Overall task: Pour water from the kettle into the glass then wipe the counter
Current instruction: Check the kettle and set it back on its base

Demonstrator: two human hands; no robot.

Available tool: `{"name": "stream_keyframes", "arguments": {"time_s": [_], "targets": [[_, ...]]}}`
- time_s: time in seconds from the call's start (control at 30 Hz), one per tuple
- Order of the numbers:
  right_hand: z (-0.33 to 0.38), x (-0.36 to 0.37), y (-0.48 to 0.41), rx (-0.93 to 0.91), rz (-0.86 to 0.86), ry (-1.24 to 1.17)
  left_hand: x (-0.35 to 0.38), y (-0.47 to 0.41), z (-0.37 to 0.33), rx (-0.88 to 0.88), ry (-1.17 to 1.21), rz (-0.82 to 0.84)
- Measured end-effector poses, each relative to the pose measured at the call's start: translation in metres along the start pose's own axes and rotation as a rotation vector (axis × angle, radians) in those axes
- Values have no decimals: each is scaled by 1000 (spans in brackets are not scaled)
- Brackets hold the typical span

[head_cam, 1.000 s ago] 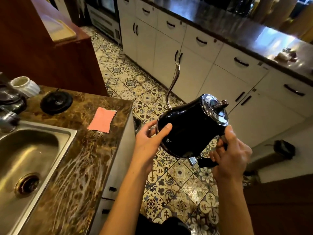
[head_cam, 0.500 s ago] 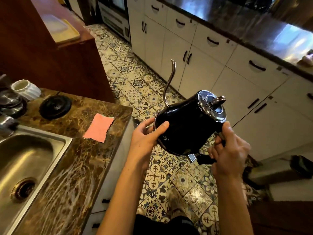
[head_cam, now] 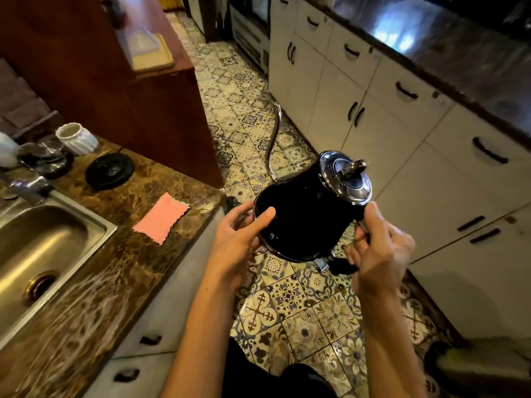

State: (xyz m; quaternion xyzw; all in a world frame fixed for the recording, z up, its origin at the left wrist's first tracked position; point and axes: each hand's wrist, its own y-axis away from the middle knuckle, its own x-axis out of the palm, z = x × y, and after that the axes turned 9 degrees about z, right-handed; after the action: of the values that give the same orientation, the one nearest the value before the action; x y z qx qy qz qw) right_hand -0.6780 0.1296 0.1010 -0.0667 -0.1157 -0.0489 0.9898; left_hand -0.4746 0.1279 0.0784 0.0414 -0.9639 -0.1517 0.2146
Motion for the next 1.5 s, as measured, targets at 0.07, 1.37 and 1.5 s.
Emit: {"name": "stream_keyframes", "arguments": {"time_s": [0.07,1.37,1.5], "targets": [[-3,1,-11,17,20,-8,-2,-3,-1,10,21,-33],[-89,340,-157,209,886,135,-275,-77,-113,294,330,-435],[-97,362,-165,236,984,141,-288,-79,-112,314,381,-539]]}}
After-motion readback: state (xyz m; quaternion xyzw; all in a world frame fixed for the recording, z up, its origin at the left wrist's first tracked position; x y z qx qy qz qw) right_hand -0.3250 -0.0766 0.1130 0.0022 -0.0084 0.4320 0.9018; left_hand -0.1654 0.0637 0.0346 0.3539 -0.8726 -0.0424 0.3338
